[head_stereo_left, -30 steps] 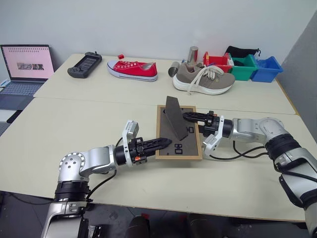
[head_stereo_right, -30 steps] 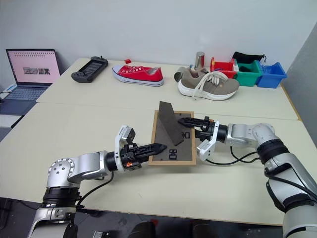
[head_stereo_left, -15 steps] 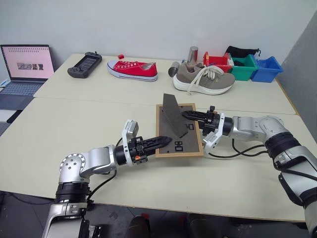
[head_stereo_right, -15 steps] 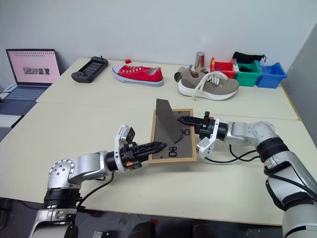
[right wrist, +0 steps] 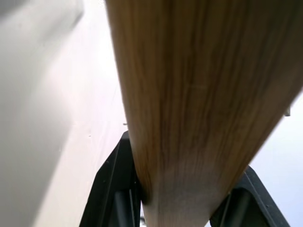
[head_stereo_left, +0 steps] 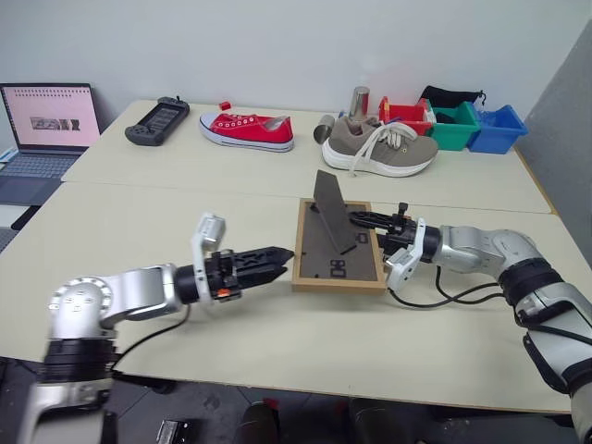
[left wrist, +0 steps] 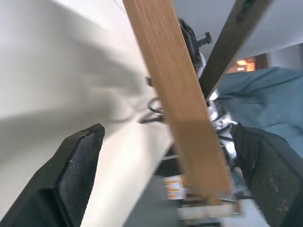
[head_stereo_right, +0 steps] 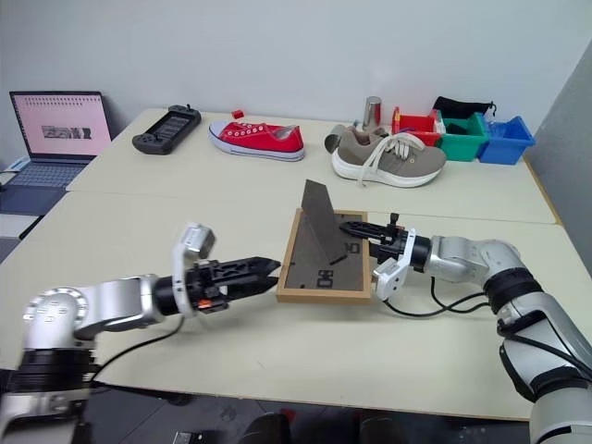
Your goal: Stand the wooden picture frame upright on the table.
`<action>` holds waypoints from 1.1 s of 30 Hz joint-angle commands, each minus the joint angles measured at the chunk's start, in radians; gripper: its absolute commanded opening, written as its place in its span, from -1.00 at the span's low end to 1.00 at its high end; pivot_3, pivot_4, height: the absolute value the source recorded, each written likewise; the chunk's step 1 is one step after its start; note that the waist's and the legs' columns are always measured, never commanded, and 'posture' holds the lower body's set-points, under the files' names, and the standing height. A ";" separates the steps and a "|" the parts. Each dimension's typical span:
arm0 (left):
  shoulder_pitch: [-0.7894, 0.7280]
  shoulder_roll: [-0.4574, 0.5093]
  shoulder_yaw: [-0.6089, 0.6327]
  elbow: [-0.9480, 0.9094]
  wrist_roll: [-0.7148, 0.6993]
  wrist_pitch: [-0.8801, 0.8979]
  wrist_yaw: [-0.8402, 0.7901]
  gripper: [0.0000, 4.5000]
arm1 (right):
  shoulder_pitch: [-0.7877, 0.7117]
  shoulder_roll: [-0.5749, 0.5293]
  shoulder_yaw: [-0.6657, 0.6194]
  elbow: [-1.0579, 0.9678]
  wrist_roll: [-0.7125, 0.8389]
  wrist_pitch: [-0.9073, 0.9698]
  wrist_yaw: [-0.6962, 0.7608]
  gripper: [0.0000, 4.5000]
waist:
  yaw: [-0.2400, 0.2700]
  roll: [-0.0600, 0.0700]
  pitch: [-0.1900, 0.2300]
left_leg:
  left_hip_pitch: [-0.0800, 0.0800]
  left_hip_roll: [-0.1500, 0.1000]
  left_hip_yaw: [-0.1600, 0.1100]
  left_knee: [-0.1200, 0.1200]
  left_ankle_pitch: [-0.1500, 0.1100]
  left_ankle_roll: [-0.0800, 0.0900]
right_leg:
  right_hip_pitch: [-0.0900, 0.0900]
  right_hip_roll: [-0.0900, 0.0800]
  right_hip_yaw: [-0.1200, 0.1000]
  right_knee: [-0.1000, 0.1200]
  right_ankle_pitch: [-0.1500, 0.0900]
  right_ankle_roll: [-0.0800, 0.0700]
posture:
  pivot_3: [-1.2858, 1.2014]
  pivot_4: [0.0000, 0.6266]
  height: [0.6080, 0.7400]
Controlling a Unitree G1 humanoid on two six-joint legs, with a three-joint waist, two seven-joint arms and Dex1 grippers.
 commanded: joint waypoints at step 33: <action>0.094 0.065 -0.094 -0.448 1.237 -0.671 -0.523 1.00 | -0.054 0.432 -0.351 0.038 1.013 1.420 1.226 -0.07 | 0.013 0.001 0.002 | -0.012 0.004 0.003 -0.002 0.000 0.001 | -0.014 0.002 -0.001 0.000 0.000 0.000 | 0.03 -0.52 1.00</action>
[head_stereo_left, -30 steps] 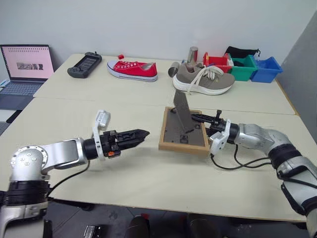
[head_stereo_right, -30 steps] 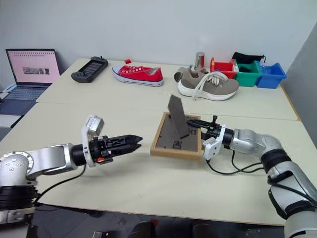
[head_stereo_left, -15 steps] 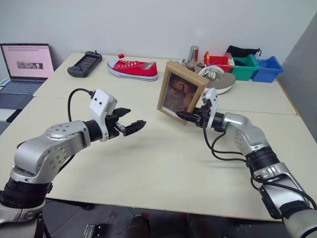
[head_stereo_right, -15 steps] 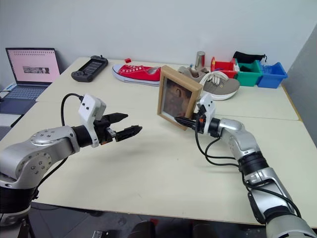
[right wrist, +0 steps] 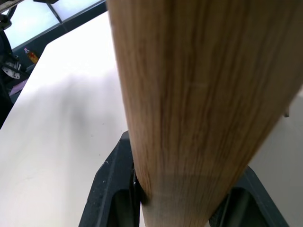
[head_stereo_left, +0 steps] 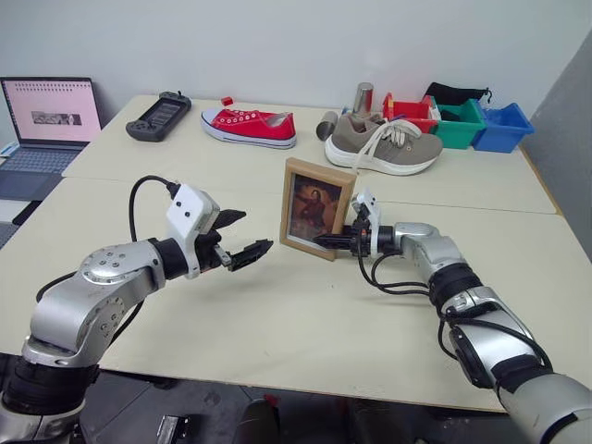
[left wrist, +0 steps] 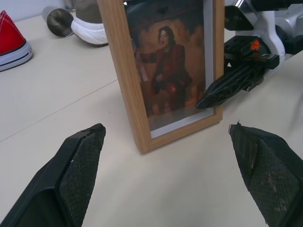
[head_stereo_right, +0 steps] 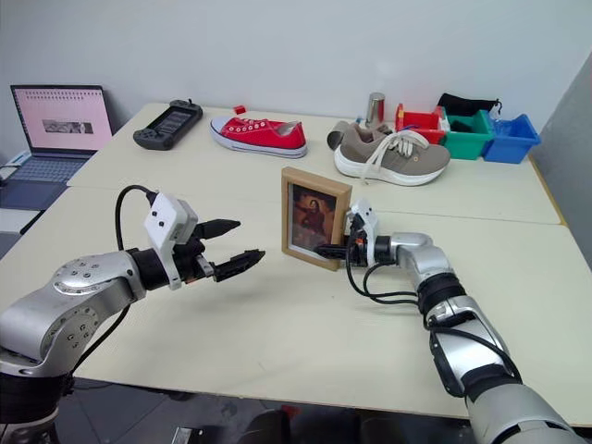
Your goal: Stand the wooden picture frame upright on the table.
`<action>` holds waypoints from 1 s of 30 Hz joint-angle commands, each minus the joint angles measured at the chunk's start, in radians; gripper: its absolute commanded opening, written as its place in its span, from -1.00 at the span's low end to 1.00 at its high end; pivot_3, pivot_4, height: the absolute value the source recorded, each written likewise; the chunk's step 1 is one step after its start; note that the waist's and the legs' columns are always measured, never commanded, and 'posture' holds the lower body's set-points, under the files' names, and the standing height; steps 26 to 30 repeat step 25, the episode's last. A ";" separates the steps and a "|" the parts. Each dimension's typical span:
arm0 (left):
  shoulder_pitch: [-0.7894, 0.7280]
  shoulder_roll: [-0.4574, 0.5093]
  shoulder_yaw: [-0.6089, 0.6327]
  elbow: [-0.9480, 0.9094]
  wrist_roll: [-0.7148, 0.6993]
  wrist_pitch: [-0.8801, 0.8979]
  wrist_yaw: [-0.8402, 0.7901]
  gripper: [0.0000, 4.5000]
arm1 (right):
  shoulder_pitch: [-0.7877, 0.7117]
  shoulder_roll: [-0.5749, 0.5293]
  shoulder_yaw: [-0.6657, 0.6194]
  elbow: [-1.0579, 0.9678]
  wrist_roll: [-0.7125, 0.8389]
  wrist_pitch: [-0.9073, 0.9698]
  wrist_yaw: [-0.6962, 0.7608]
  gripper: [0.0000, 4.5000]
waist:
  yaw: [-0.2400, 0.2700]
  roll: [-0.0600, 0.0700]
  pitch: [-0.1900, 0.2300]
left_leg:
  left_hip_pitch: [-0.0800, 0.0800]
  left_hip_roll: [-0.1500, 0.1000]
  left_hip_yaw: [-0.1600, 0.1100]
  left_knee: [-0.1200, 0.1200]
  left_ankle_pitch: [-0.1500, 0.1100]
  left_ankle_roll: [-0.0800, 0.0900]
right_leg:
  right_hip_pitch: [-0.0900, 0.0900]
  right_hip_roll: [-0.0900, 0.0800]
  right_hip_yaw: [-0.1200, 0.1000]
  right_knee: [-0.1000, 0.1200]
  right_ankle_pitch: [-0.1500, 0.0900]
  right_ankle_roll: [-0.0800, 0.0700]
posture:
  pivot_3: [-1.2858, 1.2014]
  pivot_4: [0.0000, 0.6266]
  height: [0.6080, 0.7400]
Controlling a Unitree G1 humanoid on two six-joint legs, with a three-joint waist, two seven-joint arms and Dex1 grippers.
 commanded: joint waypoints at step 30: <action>-0.138 -0.176 0.017 0.261 0.166 -0.029 -0.031 1.00 | 0.652 -0.214 -0.307 -1.388 0.051 0.639 -0.526 0.99 | -0.003 -0.001 -0.001 | 0.000 0.001 -0.003 0.001 0.000 0.000 | 0.000 0.002 0.000 0.001 0.000 0.000 | 0.03 -0.52 1.00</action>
